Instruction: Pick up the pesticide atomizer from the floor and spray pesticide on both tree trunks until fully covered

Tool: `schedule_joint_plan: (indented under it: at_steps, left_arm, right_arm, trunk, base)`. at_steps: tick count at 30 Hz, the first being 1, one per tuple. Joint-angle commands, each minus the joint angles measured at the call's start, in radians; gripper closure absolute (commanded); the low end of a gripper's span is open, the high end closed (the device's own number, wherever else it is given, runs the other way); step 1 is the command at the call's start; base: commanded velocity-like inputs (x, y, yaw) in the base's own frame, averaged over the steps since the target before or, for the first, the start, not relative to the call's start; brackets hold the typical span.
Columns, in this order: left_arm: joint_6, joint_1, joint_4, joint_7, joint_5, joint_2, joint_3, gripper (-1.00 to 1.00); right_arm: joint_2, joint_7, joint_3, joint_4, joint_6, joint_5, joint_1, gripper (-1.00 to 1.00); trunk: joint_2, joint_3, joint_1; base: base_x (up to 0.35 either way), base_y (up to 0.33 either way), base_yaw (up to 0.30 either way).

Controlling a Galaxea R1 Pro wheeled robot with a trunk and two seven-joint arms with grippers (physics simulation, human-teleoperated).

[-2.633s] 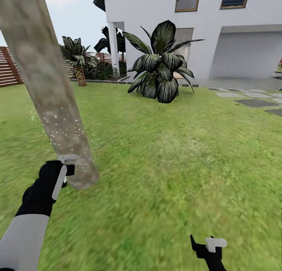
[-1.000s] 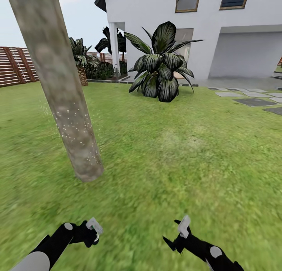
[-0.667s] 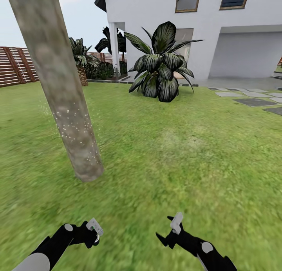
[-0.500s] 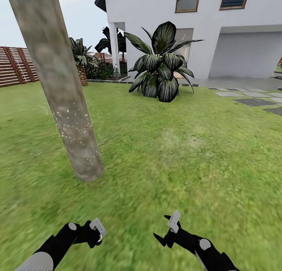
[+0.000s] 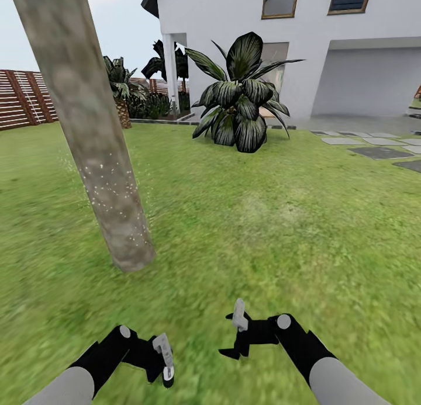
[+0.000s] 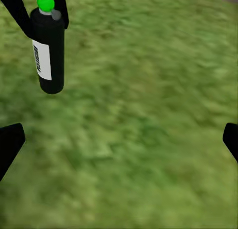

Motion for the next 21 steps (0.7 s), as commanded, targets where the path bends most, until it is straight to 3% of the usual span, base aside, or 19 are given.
schedule_joint_plan:
  at_steps: [1,2,3,11,21]
  left_arm:
    - [-0.001,-0.005,0.0,-0.016,0.0,0.0,0.0,1.0]
    - [-0.002,-0.007,-0.001,-0.028,0.001,-0.001,0.0,1.0]
    - [-0.003,-0.008,-0.001,-0.034,0.001,-0.001,0.0,1.0]
    - [-0.01,-0.032,-0.006,-0.071,0.004,-0.055,0.001,1.0]
    - [0.001,-0.042,-0.057,-0.08,0.0,-0.123,0.0,1.0]
  right_arm:
    - [0.001,0.015,0.0,0.0,0.0,0.0,-0.006,-1.0]
    - [0.001,0.027,0.0,0.0,0.001,0.0,-0.011,-1.0]
    - [0.001,0.033,0.0,0.0,0.001,0.0,-0.014,1.0]
    - [0.007,0.053,0.0,0.0,0.003,0.0,-0.045,1.0]
    - [0.029,0.066,0.0,-0.036,0.09,-0.001,-0.061,1.0]
  trunk:
    - [0.0,0.0,0.0]
    - [0.0,0.0,0.0]
    - [0.0,0.0,0.0]
    - [0.0,0.0,0.0]
    - [0.0,0.0,0.0]
  base:
    - [0.0,0.0,0.0]
    - [0.0,0.0,0.0]
    - [0.0,0.0,0.0]
    - [0.0,0.0,0.0]
    - [0.0,0.0,0.0]
